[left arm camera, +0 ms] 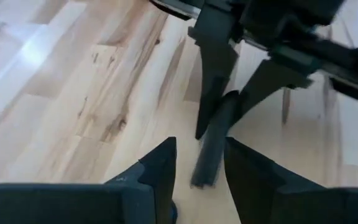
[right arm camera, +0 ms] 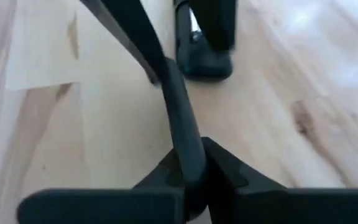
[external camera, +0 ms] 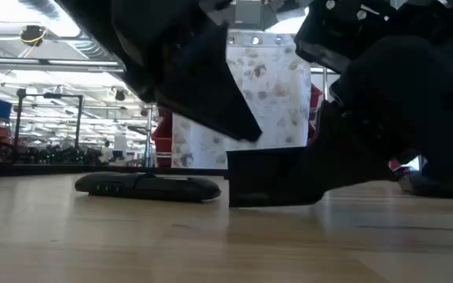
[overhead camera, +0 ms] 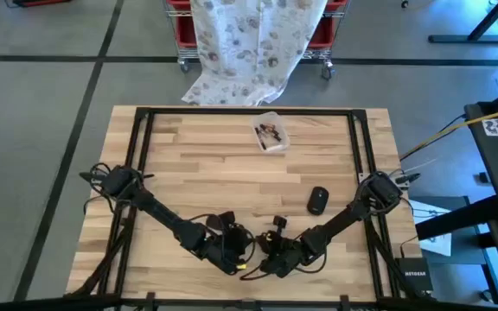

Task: Insert battery
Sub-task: Close the remote control cover

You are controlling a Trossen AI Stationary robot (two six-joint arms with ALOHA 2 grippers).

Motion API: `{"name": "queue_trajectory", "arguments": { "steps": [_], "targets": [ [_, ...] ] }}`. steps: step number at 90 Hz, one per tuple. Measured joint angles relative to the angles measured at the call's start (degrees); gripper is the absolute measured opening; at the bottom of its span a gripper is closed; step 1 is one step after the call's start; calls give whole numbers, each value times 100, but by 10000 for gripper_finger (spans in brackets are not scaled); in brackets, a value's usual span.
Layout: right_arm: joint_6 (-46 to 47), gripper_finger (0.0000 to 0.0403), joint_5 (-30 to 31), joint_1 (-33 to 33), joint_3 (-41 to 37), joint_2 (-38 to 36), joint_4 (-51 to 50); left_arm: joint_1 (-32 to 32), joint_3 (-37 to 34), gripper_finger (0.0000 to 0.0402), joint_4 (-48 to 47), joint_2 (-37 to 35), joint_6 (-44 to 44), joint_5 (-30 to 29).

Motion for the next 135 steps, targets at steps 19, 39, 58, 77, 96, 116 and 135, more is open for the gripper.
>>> {"name": "queue_trajectory", "arguments": {
  "steps": [19, 39, 58, 77, 96, 116, 135],
  "targets": [
    [-1533, 8, 853, 2, 346, -7, -365, -359, 48, 115, -883, -880, -107, -578],
    [-3141, 5, 1736, -220, 581, -17, -270, -731, 48, 115, -1365, -1052, -382, -733],
    [-3800, 5, 1563, -420, 619, 125, 21, -970, -211, 115, -1632, -734, -1222, -841],
    [-4577, 5, 1841, -356, 1144, 692, 55, -1168, -487, 115, -1713, -609, -1963, -1341],
    [-5393, 5, 2081, -319, 1859, 1170, -215, -1176, -503, 115, -1689, -609, -2004, -1497],
    [-5476, 5, 1748, -332, 2031, 1224, -561, -1161, -503, 115, -1687, -609, -2004, -1549],
    [-5372, 21, 1485, -369, 2031, 1224, -773, -1126, -503, 115, -1665, -609, -2004, -1552]
  ]
}}
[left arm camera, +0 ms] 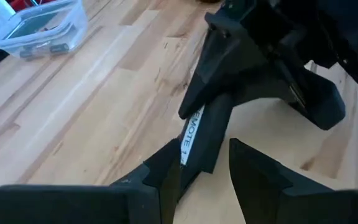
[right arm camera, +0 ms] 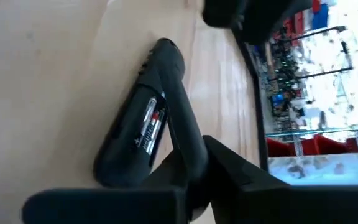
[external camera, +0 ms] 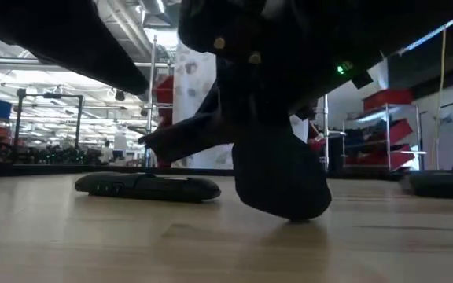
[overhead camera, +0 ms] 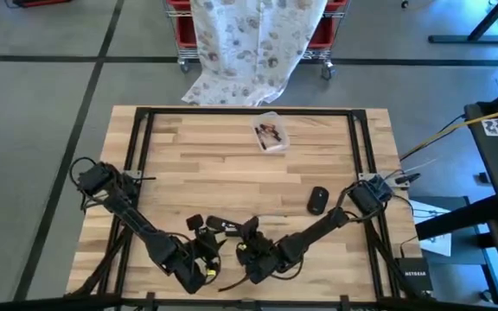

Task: Insert battery
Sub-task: Close the remote control cover

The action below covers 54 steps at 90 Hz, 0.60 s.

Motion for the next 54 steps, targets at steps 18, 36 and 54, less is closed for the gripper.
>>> {"name": "queue_trajectory", "arguments": {
  "steps": [18, 36, 54],
  "targets": [
    [388, 26, -180, -101, 2, 4, -311, -1, 0, 115, 6, 0, 0, 4],
    [300, 27, -629, -130, 4, -2, -360, 0, 0, 115, 4, 0, -13, 16],
    [390, 28, -696, -132, 4, -7, -488, -2, 0, 115, 3, 0, -29, 47]
  ]
}}
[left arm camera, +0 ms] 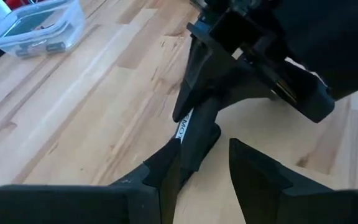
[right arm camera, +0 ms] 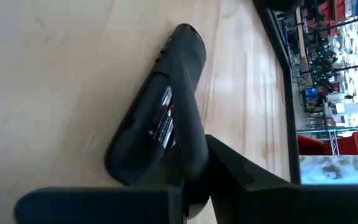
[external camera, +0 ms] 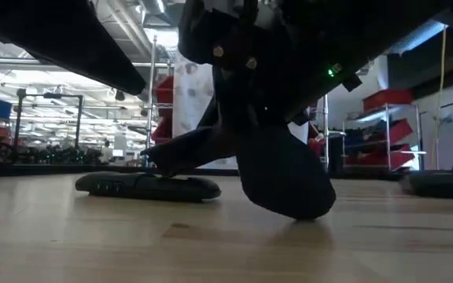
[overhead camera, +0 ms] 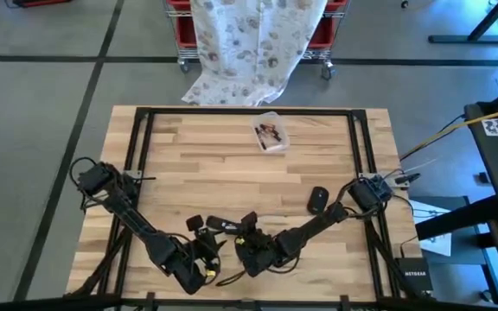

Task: Insert battery
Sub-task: Close the remote control cover

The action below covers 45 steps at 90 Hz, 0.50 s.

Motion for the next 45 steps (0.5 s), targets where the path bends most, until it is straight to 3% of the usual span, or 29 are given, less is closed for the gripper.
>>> {"name": "queue_trajectory", "arguments": {
  "steps": [30, 45],
  "targets": [
    [322, 30, -76, 4, 4, -8, -246, 2, 0, 115, -3, 0, -13, 80],
    [458, 62, -75, 3, 2, -22, -295, 2, 0, 115, -3, 0, 3, 82]
  ]
}}
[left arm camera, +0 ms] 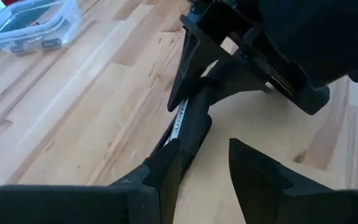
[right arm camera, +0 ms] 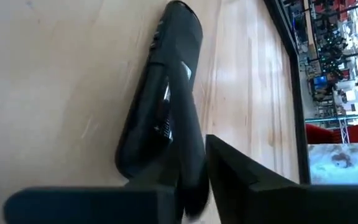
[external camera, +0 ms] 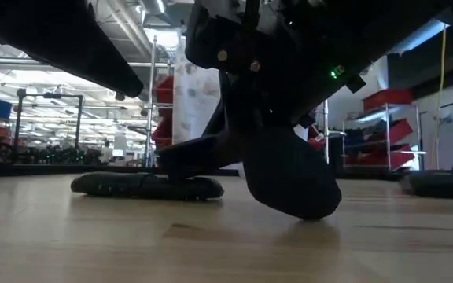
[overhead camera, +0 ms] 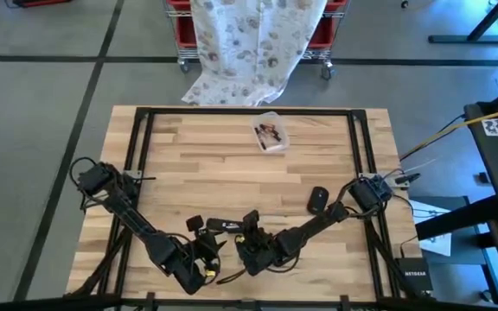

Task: Insert battery
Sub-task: Close the remote control cover

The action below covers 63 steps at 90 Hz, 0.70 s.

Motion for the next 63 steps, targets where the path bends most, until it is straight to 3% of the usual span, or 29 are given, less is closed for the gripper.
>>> {"name": "queue_trajectory", "arguments": {
  "steps": [13, 34, 53, 63],
  "targets": [
    [17, 84, 220, 15, 0, 0, -10, -2, 0, 115, -2, 0, 2, 8],
    [41, 75, 267, 21, 0, 0, -18, -7, 0, 115, -2, 0, 3, 17],
    [368, 65, -427, -122, -7, -11, -131, -7, 0, 115, -4, 0, 28, 57],
    [410, 63, -226, -108, -7, -11, -139, -7, 0, 115, -4, 0, 28, 59]
  ]
}}
